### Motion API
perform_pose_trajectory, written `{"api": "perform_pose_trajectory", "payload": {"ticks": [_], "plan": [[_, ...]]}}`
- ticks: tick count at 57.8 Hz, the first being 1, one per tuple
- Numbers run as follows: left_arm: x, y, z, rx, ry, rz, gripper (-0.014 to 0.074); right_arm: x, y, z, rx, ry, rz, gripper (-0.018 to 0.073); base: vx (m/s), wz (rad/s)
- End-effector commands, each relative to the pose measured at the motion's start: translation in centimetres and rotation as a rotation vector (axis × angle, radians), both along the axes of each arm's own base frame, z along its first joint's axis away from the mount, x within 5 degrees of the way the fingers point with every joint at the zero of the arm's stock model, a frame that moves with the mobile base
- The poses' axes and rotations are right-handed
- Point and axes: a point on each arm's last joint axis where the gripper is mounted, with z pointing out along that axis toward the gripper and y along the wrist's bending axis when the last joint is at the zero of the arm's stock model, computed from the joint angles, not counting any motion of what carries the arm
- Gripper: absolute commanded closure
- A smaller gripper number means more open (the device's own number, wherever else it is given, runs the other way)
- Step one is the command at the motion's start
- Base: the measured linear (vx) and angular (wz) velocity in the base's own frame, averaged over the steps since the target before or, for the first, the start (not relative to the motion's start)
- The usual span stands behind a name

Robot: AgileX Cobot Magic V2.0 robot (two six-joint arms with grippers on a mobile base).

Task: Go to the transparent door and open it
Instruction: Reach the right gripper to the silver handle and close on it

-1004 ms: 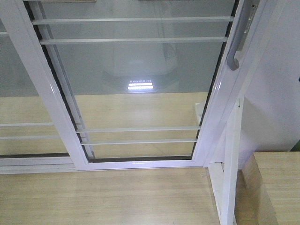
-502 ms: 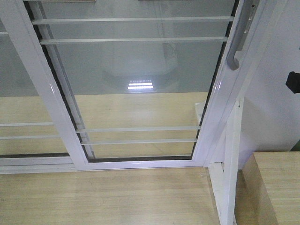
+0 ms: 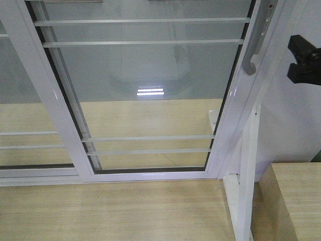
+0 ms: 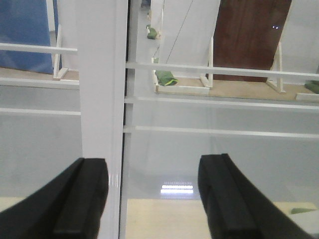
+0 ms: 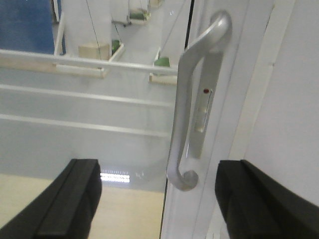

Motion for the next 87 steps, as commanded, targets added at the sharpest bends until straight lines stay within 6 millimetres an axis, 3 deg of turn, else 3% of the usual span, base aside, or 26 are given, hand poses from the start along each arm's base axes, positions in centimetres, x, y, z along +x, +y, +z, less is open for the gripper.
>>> {"api": "perform_pose_trajectory", "payload": {"ticks": [1, 24, 44, 56, 72, 79, 87], "plan": [[0.0, -0.1, 1.8, -0.012, -0.087, -0.004, 0.0074, 3.0, -0.6, 1.0, 0.03, -0.073, -0.047, 0.0026, 0.0, 0.0], [0.0, -0.1, 1.8, -0.012, -0.089, -0.004, 0.0074, 15.1, -1.6, -0.6, 0.02, -0.022, -0.101, 0.004, 0.0, 0.0], [0.0, -0.1, 1.8, -0.013, -0.093, -0.004, 0.0074, 21.5, -1.5, -2.2, 0.021, -0.029, -0.102, 0.004, 0.0, 0.0], [0.0, -0.1, 1.8, -0.013, -0.092, -0.004, 0.0074, 23.6, -1.4, -2.7, 0.022, -0.05, -0.103, 0.0085, 0.0, 0.0], [0.0, -0.1, 1.8, -0.013, -0.093, -0.004, 0.0074, 24.1, -1.3, -2.9, 0.036, -0.065, -0.104, 0.0384, 0.0, 0.0], [0.0, -0.1, 1.8, -0.013, -0.093, -0.004, 0.0074, 24.0, -0.2, -2.9, 0.034, -0.066, -0.079, 0.0459, 0.0, 0.0], [0.0, -0.1, 1.8, -0.013, -0.093, -0.004, 0.0074, 23.9, 1.8, -2.7, 0.032, -0.082, -0.035, 0.0462, 0.0, 0.0]]}}
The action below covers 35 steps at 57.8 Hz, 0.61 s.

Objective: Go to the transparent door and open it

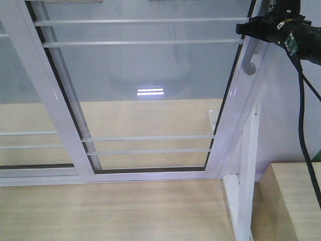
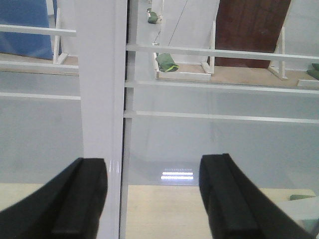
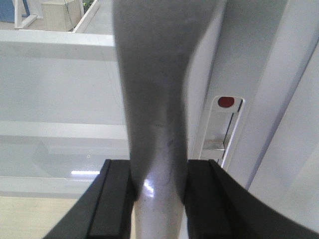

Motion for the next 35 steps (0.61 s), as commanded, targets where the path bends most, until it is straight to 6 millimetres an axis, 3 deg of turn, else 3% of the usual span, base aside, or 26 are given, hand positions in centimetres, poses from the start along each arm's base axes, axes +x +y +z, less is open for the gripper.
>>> {"api": "perform_pose_trajectory", "payload": {"ticks": [1, 35], "plan": [[0.1, -0.1, 2.1, -0.014, -0.129, -0.002, 0.0074, -0.4, 1.9, 5.0, 0.012, -0.214, 0.033, 0.0461, 0.0, 0.0], [0.1, -0.1, 2.1, -0.014, -0.128, -0.002, 0.0075, -2.5, 11.9, 5.2, -0.014, -0.238, 0.273, 0.0448, 0.0, -0.01]]}}
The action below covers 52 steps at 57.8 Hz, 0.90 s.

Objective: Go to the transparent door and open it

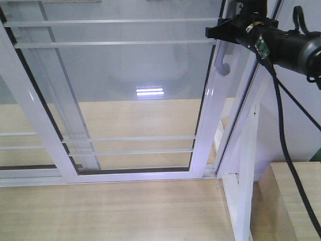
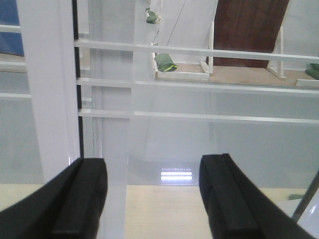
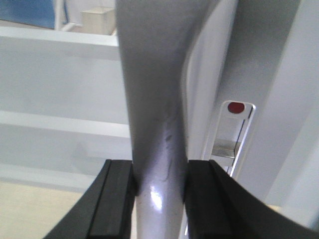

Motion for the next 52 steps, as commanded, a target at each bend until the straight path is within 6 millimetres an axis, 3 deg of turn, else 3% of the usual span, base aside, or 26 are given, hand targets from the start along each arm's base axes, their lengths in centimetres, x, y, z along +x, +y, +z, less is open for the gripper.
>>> {"api": "perform_pose_trajectory", "payload": {"ticks": [1, 33, 43, 52], "plan": [[0.1, -0.1, 2.1, -0.014, -0.128, -0.002, 0.0076, -1.7, 4.0, 5.3, -0.008, -0.204, 0.11, 0.0447, 0.0, 0.0], [0.1, -0.1, 2.0, -0.016, -0.119, -0.002, 0.0076, -3.1, 6.6, 4.6, -0.029, -0.078, 0.179, 0.0454, 0.0, 0.0], [0.6, -0.1, 1.8, 0.037, -0.113, -0.009, 0.0076, -4.5, 6.0, 6.4, -0.059, -0.032, 0.188, 0.0571, 0.0, 0.0], [2.7, -0.3, 0.7, 0.109, -0.097, -0.023, 0.0076, -6.3, 5.2, 8.8, -0.128, -0.005, 0.212, 0.0568, 0.0, 0.0]]}}
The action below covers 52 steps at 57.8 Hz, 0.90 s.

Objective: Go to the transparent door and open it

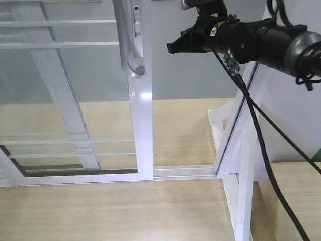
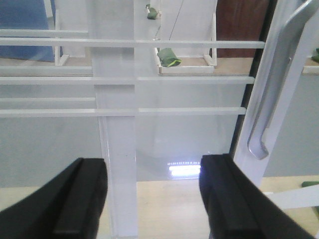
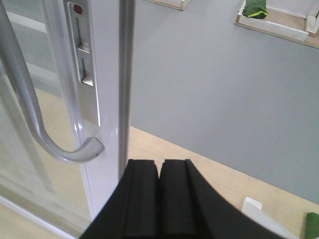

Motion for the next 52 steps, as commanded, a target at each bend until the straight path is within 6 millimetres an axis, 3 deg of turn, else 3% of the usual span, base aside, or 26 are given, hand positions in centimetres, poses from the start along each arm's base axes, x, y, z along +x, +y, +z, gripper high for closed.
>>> {"api": "perform_pose_trajectory", "payload": {"ticks": [1, 6, 15, 29, 36, 52], "plan": [[1.6, -0.2, 1.5, 0.031, -0.13, -0.016, 0.0076, -1.6, -0.8, 5.7, 0.004, -0.15, 0.017, 0.0568, 0.0, 0.0], [3.5, -0.4, 1.1, 0.073, -0.148, -0.029, 0.0076, -2.4, -1.1, 6.9, -0.015, -0.174, 0.028, 0.0568, 0.0, 0.0], [9.0, -0.7, 0.7, 0.071, -0.128, -0.032, 0.0076, -3.4, -1.5, 8.6, -0.03, -0.211, 0.037, 0.0567, 0.0, 0.0], [16.9, -1.0, 0.7, 0.069, -0.124, -0.033, 0.0076, -3.6, -1.6, 8.9, -0.072, -0.227, 0.054, 0.0567, 0.0, 0.0], [19.3, -1.1, 0.6, 0.069, -0.125, -0.032, 0.0076, -3.6, -1.6, 8.9, -0.093, -0.235, 0.063, 0.0567, 0.0, 0.0], [22.8, -1.0, 0.2, 0.069, -0.133, -0.026, 0.0076, -3.6, -1.6, 8.9, -0.111, -0.244, 0.07, 0.0567, 0.0, 0.0]]}}
